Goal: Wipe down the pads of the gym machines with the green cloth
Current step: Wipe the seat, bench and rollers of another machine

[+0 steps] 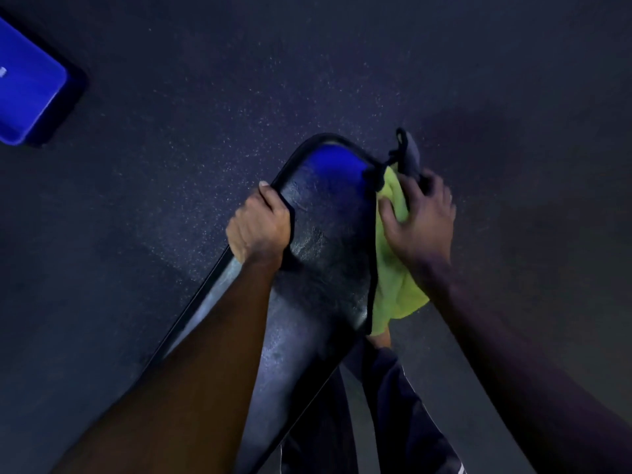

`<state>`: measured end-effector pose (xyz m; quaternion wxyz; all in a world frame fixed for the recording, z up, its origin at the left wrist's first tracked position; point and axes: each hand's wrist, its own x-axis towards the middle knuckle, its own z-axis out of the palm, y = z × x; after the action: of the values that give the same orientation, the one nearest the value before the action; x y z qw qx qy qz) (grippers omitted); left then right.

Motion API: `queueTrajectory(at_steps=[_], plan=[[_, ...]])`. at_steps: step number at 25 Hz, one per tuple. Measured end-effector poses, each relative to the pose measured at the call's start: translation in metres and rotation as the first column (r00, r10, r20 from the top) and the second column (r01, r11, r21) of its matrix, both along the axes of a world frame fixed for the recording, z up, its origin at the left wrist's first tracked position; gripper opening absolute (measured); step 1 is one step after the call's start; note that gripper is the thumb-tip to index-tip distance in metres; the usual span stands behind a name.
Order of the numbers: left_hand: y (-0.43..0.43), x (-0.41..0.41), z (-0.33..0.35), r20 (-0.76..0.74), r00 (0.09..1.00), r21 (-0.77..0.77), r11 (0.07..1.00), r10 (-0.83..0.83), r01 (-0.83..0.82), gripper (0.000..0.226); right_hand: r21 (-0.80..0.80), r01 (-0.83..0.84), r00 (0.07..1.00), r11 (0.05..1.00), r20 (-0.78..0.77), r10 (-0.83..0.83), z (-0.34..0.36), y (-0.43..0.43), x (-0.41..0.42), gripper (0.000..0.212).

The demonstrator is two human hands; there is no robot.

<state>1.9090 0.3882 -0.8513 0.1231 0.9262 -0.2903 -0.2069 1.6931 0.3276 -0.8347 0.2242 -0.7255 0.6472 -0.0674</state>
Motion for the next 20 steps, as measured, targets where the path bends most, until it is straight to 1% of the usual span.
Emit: queueTrajectory(at_steps=[2, 6, 8, 11, 13, 15, 17, 19, 20], plan=[[0.0, 0.0, 0.0, 0.031, 0.999, -0.013, 1.0, -0.005, 0.006, 0.057, 0.006, -0.005, 0.999, 1.0, -0.044, 0.005, 0.001, 0.009, 0.0, 0.048], [0.001, 0.0, -0.003, 0.047, 0.999, -0.043, 0.999, -0.014, 0.016, 0.057, -0.021, 0.019, 0.992, 1.0, -0.122, -0.021, -0.002, 0.002, 0.044, 0.049], [0.003, 0.001, -0.004, 0.045, 0.999, -0.051, 0.998, -0.025, 0.027, 0.057, -0.031, -0.038, 0.993, 0.999, -0.117, 0.034, -0.004, -0.005, 0.068, 0.052], [0.004, 0.0, -0.005, 0.047, 0.998, -0.023, 0.999, -0.044, 0.045, 0.058, -0.029, -0.139, 0.983, 0.99, -0.124, 0.135, -0.006, -0.02, 0.098, 0.053], [0.005, 0.001, -0.006, 0.044, 0.997, -0.038, 0.998, -0.057, 0.058, 0.057, -0.037, -0.165, 0.982, 0.986, -0.097, 0.161, -0.006, -0.024, 0.095, 0.052], [0.008, 0.002, -0.008, 0.043, 0.988, -0.103, 0.983, -0.148, 0.152, 0.057, -0.054, -0.173, 0.983, 0.983, -0.072, 0.169, -0.007, -0.016, 0.068, 0.053], [0.012, 0.002, -0.01, 0.052, 0.96, -0.154, 0.947, -0.276, 0.281, 0.057, -0.043, -0.109, 0.992, 0.993, -0.065, 0.106, -0.009, 0.001, 0.034, 0.053], [0.014, 0.002, -0.012, 0.057, 0.929, -0.139, 0.918, -0.366, 0.37, 0.06, -0.029, 0.022, 0.999, 0.999, -0.044, -0.024, -0.011, 0.026, 0.011, 0.053], [0.014, 0.002, -0.012, 0.057, 0.921, -0.115, 0.914, -0.384, 0.388, 0.063, -0.024, 0.106, 0.994, 0.994, -0.012, -0.107, -0.011, 0.04, 0.005, 0.053]])
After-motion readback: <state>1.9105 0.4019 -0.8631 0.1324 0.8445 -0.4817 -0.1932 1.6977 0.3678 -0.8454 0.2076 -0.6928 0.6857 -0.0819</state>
